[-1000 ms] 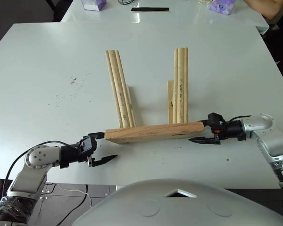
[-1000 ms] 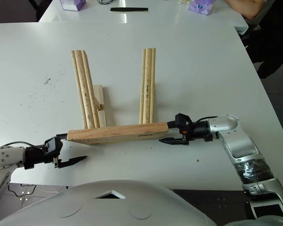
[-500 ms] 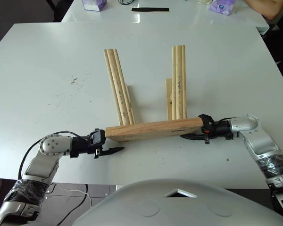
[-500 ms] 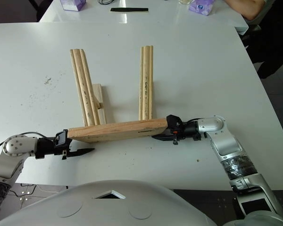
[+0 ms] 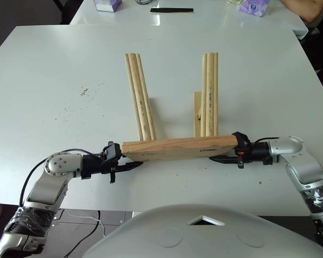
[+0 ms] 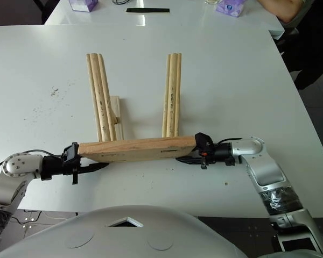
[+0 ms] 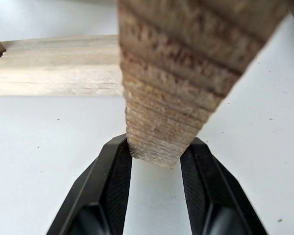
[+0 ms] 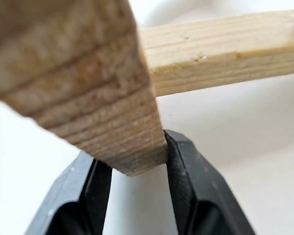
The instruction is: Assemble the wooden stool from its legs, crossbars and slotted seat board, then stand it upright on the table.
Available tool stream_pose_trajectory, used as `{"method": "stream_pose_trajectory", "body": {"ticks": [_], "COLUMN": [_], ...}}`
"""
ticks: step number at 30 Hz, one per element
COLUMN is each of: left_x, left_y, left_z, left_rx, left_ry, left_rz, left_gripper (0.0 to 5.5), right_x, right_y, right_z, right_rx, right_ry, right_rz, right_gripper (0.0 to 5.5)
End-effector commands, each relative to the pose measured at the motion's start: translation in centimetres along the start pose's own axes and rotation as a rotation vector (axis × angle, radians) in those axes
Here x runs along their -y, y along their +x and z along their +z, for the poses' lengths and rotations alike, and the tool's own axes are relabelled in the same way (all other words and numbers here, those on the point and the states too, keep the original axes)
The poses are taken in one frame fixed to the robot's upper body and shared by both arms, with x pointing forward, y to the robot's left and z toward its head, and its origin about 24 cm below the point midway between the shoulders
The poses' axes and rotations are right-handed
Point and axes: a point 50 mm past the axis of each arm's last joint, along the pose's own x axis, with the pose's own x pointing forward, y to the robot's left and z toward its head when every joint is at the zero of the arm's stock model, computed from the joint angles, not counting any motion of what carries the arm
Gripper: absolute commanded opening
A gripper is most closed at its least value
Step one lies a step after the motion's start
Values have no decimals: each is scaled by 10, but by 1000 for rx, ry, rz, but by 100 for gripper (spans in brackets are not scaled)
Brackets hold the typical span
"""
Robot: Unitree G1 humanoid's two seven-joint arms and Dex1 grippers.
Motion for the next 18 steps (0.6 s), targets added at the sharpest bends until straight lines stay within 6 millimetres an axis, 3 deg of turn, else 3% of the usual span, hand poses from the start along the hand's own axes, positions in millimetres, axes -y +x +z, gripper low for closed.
{"method": "stream_pose_trajectory", "body": {"ticks": [1,8,12,15,18], "left_x": [-13,-17,-19,-15,-7], "left_y": [-8,-3,-8,-20,-31], "left_z": [28,53,81,110,126], "left_rx": [92,122,179,234,226], "left_ry": [93,13,-42,-82,-113], "left_rz": [203,241,239,160,69], "left_gripper": [138,147,149,149,150], "right_x": [-3,9,0,-8,-14], "right_y": [-15,-20,-31,-45,-57], "right_z": [18,53,85,106,126], "right_rx": [16,79,209,267,298], "right_ry": [117,219,328,412,404], "right_rz": [-90,-204,-39,100,184], "right_gripper": [151,153,156,156,151]}}
